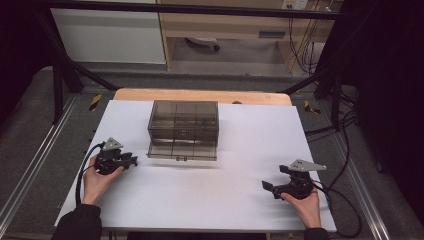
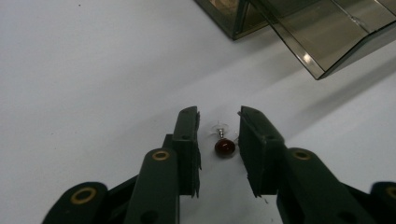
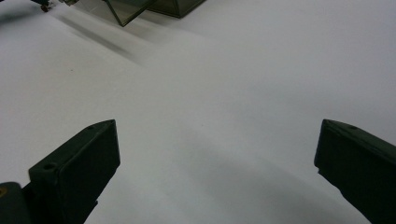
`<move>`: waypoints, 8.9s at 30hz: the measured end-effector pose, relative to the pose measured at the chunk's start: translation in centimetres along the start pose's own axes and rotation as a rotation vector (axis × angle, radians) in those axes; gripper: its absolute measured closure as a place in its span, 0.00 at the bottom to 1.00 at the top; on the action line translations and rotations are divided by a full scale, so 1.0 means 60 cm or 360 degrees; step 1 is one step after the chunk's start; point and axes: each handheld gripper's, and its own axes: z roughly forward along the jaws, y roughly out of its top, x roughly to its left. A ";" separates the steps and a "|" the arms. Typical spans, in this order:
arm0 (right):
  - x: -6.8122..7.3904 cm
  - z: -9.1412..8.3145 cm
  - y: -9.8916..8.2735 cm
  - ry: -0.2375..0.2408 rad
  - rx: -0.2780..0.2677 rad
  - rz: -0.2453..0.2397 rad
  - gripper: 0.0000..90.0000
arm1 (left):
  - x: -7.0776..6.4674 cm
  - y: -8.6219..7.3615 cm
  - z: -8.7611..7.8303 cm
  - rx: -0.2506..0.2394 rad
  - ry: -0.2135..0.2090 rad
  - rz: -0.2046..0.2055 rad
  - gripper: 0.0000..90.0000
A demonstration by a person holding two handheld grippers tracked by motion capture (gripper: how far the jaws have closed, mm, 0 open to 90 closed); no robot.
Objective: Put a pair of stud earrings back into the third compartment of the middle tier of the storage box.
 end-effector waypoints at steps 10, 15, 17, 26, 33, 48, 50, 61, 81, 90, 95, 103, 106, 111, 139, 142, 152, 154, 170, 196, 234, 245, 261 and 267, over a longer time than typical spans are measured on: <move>0.000 0.000 0.000 0.0002 0.0002 -0.0001 0.01 | -0.003 -0.002 0.008 0.0034 0.0003 0.0016 0.86; 0.000 0.000 0.000 0.0002 0.0001 -0.0001 0.01 | -0.003 -0.002 0.008 0.0035 0.0011 0.0013 0.88; 0.000 0.000 0.000 0.0002 0.0002 -0.0001 0.01 | -0.003 -0.002 0.007 0.0035 0.0013 0.0008 0.88; 0.001 0.000 0.000 0.0005 0.0003 0.0001 0.01 | -0.004 0.001 -0.011 0.0009 -0.0007 0.0002 0.89; 0.001 0.000 0.000 0.0008 0.0008 0.0008 0.01 | -0.013 0.006 -0.028 -0.0022 -0.0043 -0.0003 0.89; 0.002 0.001 -0.001 0.0010 0.0021 0.0010 0.01 | -0.062 0.040 -0.056 -0.0063 -0.0101 0.0039 0.89; 0.002 0.000 -0.001 0.0007 0.0018 0.0005 0.01 | -0.071 0.047 -0.060 -0.0072 -0.0116 0.0042 0.89; 0.002 0.000 -0.001 0.0005 0.0032 0.0013 0.01 | -0.122 0.089 -0.071 -0.0122 -0.0179 0.0115 0.89; 0.002 0.002 -0.002 0.0002 0.0041 0.0001 0.01 | -0.197 0.170 -0.006 -0.0124 -0.0274 0.0217 0.89; 0.002 0.002 -0.002 -0.0001 0.0045 0.0001 0.01 | -0.230 0.198 0.032 -0.0057 -0.0232 0.0197 0.89; 0.003 0.002 -0.002 0.0001 0.0047 0.0005 0.01 | -0.246 0.211 0.054 -0.0063 -0.0248 0.0226 0.89; 0.002 0.001 -0.002 -0.0002 0.0042 -0.0004 0.01 | -0.272 0.222 0.092 -0.0046 -0.0267 0.0249 0.89; 0.002 0.001 -0.001 -0.0001 0.0043 -0.0006 0.01 | -0.280 0.221 0.106 -0.0017 -0.0272 0.0265 0.89; 0.002 0.000 -0.001 0.0001 0.0041 -0.0003 0.01 | -0.285 0.218 0.119 0.0006 -0.0285 0.0282 0.88; 0.003 0.001 -0.002 0.0004 0.0048 0.0004 0.01 | -0.178 0.165 -0.019 -0.0189 -0.0294 0.0256 0.25; 0.003 0.001 -0.002 0.0005 0.0046 0.0005 0.01 | -0.161 0.144 -0.031 -0.0174 -0.0260 0.0244 0.21; 0.004 0.003 -0.003 0.0007 0.0056 0.0007 0.01 | -0.110 0.092 -0.054 -0.0135 -0.0180 0.0158 0.14; 0.004 0.003 -0.003 0.0007 0.0057 0.0006 0.01 | -0.097 0.079 -0.054 -0.0118 -0.0157 0.0144 0.14; 0.004 0.005 -0.004 0.0009 0.0068 0.0008 0.01 | -0.046 0.018 -0.040 -0.0054 -0.0015 0.0035 0.20; 0.003 0.007 -0.004 0.0008 0.0074 -0.0004 0.01 | -0.040 0.002 0.007 0.0080 0.0030 -0.0031 0.75; 0.004 0.006 -0.004 0.0009 0.0073 0.0004 0.01 | -0.066 0.025 -0.043 0.0011 -0.0050 0.0011 0.89; 0.003 0.007 -0.004 0.0008 0.0075 0.0001 0.01 | -0.099 0.053 -0.062 -0.0028 -0.0108 0.0064 0.89; 0.003 0.005 -0.004 0.0003 0.0077 0.0000 0.01 | -0.154 0.100 -0.047 -0.0056 -0.0206 0.0150 0.89; 0.004 0.005 -0.004 0.0002 0.0074 0.0004 0.01 | -0.173 0.120 -0.032 -0.0054 -0.0237 0.0174 0.89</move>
